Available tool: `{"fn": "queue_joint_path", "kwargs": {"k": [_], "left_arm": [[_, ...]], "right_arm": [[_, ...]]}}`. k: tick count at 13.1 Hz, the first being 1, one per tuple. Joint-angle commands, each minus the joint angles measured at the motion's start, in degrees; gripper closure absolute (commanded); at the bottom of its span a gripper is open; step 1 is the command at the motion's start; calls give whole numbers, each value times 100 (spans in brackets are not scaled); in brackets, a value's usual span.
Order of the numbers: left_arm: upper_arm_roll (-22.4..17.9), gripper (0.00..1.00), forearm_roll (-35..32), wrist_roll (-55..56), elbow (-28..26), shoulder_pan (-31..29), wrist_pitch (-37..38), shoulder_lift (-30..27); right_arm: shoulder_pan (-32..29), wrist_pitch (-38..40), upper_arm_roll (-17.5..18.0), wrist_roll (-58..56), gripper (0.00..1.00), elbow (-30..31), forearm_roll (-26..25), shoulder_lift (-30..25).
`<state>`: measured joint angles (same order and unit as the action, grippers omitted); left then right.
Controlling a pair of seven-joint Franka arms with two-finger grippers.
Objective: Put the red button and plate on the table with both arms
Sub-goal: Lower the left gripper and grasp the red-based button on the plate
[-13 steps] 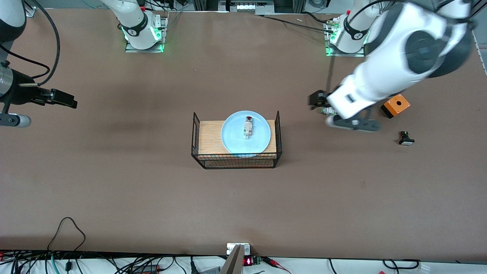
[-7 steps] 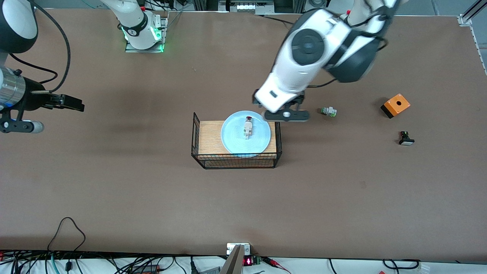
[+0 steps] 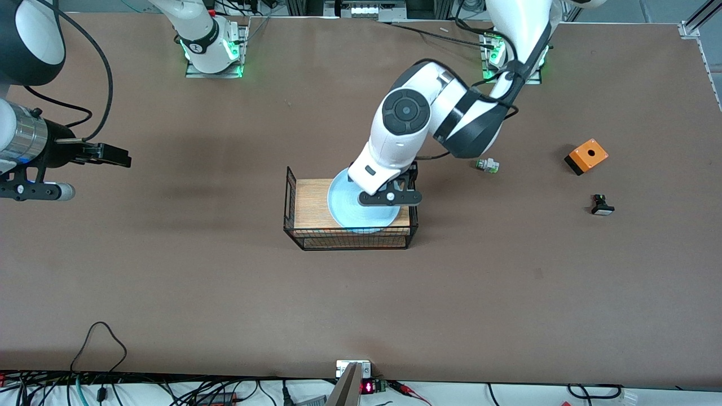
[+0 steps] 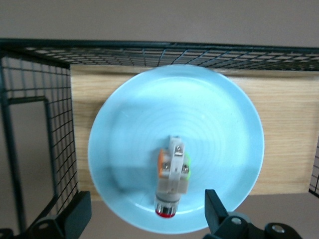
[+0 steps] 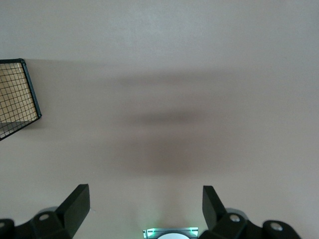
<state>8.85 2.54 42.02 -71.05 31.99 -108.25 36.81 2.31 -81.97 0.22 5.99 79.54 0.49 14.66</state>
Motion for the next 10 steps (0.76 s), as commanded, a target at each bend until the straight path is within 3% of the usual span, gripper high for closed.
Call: {"fn": "queue_joint_path", "kwargs": {"k": [1,7,10], "left_arm": [[-59,0,-105,-53,285,141,-187,300],[-50,0,-316,-256,197,263,-337,467],[-41,12,-325,-264,189,299,-337,547]], "right_arm": [[-38,-11,4,-2,0,-106,-22,107],[181,-416,22,50,0,-97,83,266],[252,-678,31,86,0,-106,92,301]]}}
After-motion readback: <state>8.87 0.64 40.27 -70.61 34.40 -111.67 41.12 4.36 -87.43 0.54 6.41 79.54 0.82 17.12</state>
